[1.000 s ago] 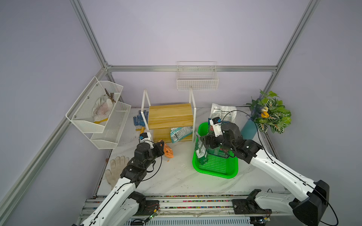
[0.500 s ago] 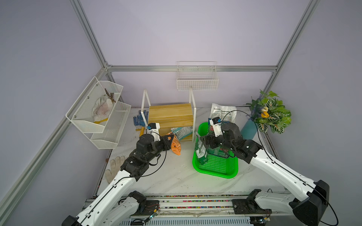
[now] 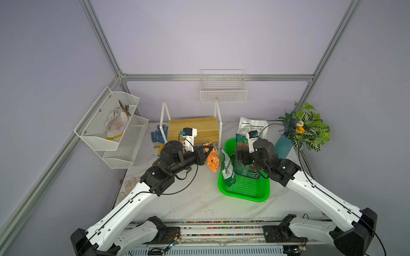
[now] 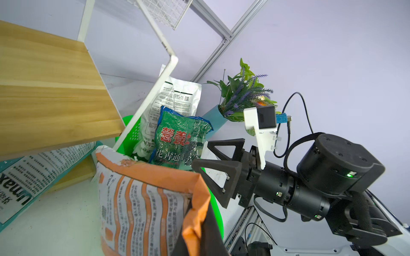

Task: Take down the fertilizer bag from the shelf
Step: Place the fertilizer bag in the storage box.

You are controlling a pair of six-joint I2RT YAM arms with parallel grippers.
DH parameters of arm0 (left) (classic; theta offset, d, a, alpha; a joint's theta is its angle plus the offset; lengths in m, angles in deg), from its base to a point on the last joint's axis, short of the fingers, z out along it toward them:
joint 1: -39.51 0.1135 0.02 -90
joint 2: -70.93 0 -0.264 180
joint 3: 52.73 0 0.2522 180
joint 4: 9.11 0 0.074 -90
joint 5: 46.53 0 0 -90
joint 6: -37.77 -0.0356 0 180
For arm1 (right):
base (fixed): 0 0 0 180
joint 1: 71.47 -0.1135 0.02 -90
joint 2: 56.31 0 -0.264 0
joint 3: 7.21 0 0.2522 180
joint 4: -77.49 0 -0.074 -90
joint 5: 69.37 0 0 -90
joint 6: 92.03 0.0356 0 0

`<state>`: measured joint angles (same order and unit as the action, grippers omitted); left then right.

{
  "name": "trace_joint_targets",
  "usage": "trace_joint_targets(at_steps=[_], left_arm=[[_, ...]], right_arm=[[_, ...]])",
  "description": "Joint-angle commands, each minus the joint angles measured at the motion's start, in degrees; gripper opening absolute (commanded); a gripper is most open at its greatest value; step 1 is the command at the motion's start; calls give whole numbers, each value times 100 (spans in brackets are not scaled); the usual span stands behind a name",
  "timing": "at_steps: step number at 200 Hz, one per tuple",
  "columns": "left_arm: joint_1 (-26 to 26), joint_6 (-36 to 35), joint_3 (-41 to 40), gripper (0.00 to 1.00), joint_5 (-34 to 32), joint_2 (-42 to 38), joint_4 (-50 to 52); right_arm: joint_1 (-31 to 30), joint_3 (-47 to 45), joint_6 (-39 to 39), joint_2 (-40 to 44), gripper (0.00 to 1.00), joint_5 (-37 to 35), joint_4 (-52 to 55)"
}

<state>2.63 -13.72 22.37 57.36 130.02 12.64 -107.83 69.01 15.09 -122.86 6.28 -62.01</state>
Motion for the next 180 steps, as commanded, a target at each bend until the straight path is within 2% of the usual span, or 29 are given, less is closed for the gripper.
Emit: trace_joint_targets(at_steps=[1,22,51,77,111,174,180], left_arm=[[-100,-294,1463,0,312,92,-731],[-202,-17,1894,0,626,476,-729],[-367,333,2454,0,1319,1050,-711],[-584,316,2650,0,1459,1356,-667],[-820,320,2572,0,1425,1645,-790],[-1021,659,1814,0,1367,2133,-1446],[-1031,742,1700,0,1362,2375,-1558]], right_arm=[[51,-30,79,176,94,-410,79],[113,-53,250,177,95,-837,213],[197,-123,382,250,96,-1013,295],[278,-213,491,401,97,-1346,317],[370,-396,581,702,100,-1863,314],[506,-635,686,1132,99,-1900,313],[508,-653,695,1151,99,-1905,313]])
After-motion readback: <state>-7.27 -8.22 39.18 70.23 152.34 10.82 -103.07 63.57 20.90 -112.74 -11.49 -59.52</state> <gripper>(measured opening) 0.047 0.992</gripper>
